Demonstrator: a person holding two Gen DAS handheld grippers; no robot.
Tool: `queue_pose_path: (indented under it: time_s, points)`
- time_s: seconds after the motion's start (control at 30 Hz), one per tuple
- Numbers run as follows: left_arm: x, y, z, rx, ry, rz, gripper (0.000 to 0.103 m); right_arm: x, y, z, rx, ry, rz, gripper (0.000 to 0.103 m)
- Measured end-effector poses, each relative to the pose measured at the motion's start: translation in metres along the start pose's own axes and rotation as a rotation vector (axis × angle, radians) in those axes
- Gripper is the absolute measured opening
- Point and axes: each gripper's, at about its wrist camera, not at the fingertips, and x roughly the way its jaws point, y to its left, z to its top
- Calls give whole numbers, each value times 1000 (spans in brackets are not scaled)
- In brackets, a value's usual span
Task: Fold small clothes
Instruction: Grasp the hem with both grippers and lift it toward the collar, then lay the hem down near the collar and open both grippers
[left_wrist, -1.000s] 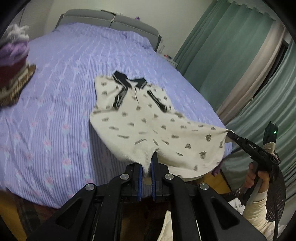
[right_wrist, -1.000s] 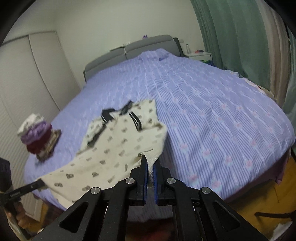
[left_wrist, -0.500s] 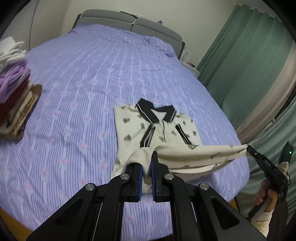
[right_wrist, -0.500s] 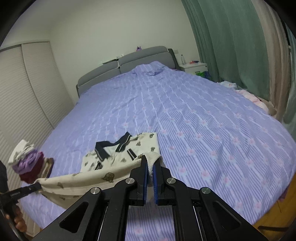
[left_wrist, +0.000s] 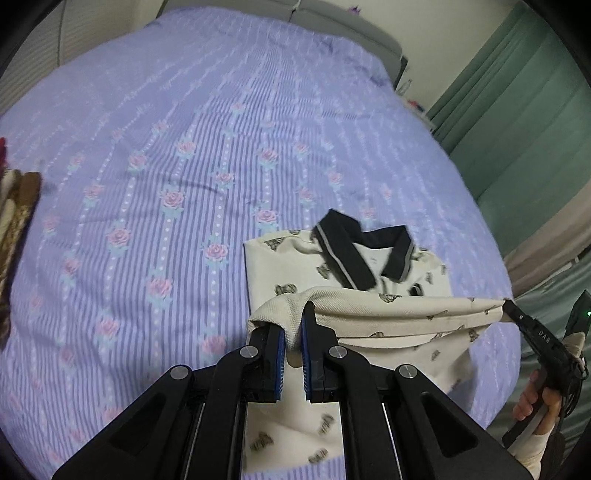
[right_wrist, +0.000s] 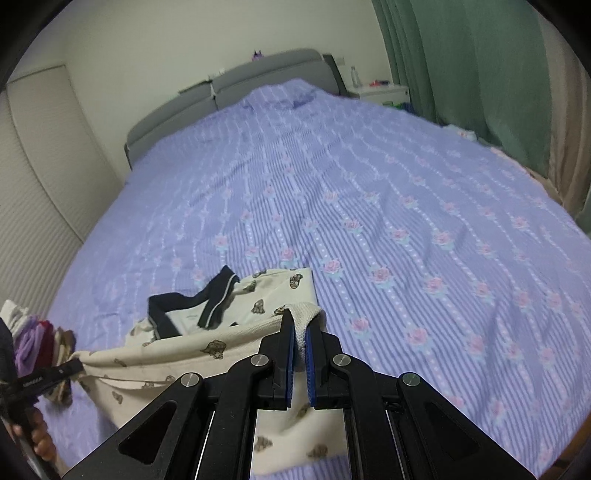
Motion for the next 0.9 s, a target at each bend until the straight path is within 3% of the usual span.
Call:
queue_pose_path:
  time_s: [0.43,0.5,0.57,0.63,0.7,0.77,0.9]
  points:
    - [69,14,31,-16,91,26,11,96,-5,21,14,141,-40,6]
    - [72,17,35,-26,79,27,14,106,-4,25,23,153,-34,6]
    - [73,17,38,-31,69,15,25,114,-5,29,53,157,-11,8]
    - [70,17,41,-29,46,12,29,120,-3,34,65,152,4,18]
    - [60,14,43,9,2,27,36,120,1,40,59,125,8,40]
    - [47,9,42,75,-59,44,49,111,6,44,31,77,-11,41]
    - [22,-3,34,298,-152,93,50,90,21,44,-110,6,-67,43]
